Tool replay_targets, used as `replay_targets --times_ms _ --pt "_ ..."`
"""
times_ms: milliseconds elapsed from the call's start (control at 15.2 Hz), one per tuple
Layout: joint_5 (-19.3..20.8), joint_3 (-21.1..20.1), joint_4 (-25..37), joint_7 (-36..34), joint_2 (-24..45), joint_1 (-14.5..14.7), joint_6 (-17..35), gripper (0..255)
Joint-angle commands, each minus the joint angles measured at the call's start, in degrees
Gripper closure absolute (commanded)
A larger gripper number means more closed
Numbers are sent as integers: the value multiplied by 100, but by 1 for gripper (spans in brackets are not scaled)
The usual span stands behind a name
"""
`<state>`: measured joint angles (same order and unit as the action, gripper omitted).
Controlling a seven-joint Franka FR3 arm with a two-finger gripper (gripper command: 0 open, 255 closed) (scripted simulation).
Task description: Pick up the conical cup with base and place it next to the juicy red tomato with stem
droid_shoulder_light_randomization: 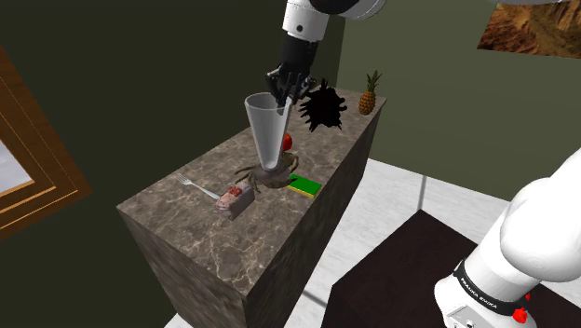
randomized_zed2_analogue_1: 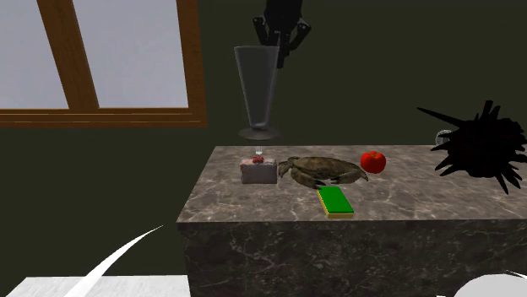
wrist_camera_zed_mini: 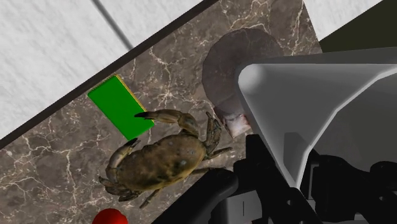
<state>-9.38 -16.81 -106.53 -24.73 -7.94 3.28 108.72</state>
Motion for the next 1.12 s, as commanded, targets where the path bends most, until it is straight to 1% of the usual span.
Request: replay_targets --times_ms 0,594,660,1056 --pt "8 3 151 -19 3 -3 -144 255" --pt "71 8 984 -124 132 -14 -847 255" --pt "72 8 1002 -127 134 -14 -862 255" --pt "59 395 987 615 436 -327 -656 255"
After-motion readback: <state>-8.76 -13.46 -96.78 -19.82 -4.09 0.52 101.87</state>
